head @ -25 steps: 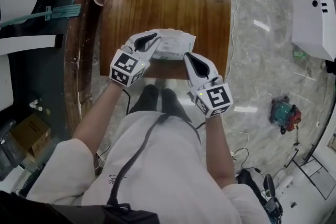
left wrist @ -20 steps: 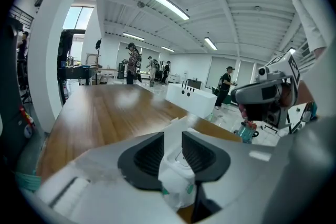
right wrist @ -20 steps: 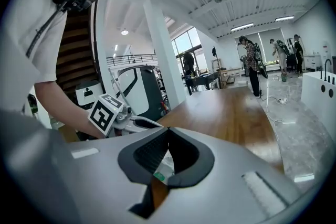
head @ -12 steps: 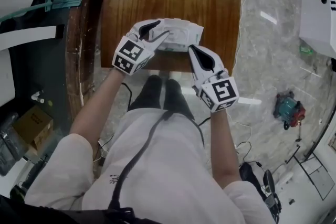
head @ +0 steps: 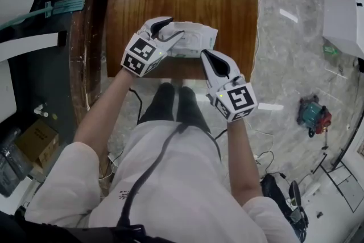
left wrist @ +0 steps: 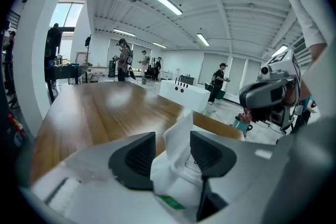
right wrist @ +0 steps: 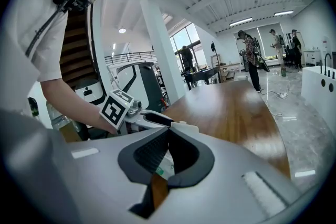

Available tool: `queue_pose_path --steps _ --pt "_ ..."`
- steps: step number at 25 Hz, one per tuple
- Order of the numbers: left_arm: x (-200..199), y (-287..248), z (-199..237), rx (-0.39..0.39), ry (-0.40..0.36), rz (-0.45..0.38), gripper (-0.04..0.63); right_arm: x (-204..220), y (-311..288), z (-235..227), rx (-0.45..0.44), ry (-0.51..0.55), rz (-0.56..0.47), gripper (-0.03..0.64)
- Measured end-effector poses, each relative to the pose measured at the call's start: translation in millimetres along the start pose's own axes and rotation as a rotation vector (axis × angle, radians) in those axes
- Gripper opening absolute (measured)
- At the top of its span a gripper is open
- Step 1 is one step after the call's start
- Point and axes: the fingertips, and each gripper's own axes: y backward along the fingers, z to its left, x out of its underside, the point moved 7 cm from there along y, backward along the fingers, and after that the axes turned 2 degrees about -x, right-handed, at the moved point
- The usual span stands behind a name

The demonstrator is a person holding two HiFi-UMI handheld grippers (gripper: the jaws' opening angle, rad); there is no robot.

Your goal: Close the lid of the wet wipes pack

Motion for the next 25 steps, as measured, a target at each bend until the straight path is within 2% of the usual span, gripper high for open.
queue_pose_path --steps 6,25 --pt "-8 -5 -7 0.036 -0.023 0.006 0.221 0 4 -5 0.011 -0.006 -0.002 0.009" --pt "-3 8 -30 0.017 -0.028 0.002 0.219 0 16 -2 0.012 0.008 -0.012 0.009"
